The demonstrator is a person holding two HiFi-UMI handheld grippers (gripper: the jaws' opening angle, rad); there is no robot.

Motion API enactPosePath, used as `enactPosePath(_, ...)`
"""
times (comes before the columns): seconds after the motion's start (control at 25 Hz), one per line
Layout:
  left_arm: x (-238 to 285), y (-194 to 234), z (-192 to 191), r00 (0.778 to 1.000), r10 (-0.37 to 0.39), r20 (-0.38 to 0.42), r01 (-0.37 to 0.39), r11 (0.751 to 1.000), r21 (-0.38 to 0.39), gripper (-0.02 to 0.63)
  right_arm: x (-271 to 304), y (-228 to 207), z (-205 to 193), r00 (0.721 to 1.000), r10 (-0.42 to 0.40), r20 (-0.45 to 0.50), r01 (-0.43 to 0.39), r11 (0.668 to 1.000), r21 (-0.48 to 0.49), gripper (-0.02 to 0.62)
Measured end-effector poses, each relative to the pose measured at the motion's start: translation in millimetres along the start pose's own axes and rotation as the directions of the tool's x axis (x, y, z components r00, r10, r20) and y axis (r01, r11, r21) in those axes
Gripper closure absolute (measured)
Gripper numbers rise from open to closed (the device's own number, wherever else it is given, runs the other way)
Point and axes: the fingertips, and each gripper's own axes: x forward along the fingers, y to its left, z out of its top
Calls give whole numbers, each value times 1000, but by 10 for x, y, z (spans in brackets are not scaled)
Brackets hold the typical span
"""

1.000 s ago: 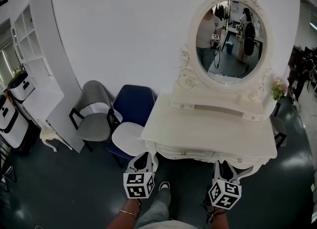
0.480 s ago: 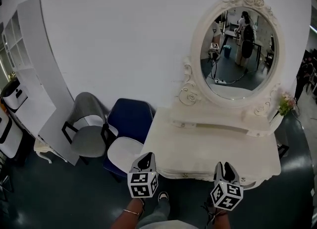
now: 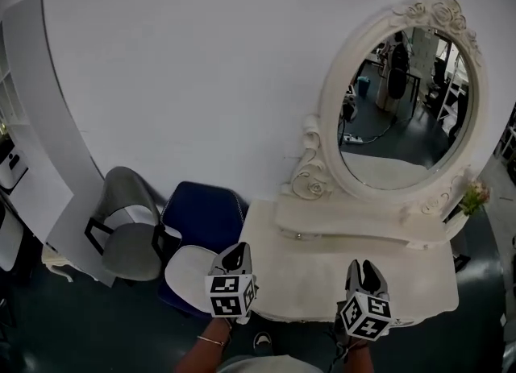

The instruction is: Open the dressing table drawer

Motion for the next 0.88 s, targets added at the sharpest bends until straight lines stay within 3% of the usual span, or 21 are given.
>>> enactPosePath(0.48, 714, 261, 1, 998, -38, -55, 37, 999, -4, 586, 582, -9, -74, 995, -70, -65, 72, 997, 18, 469)
enactPosePath(0.88, 842, 360, -71, 996, -14, -83, 12, 1000, -21, 586, 883, 111, -95, 995, -31, -98, 32, 999, 8, 469)
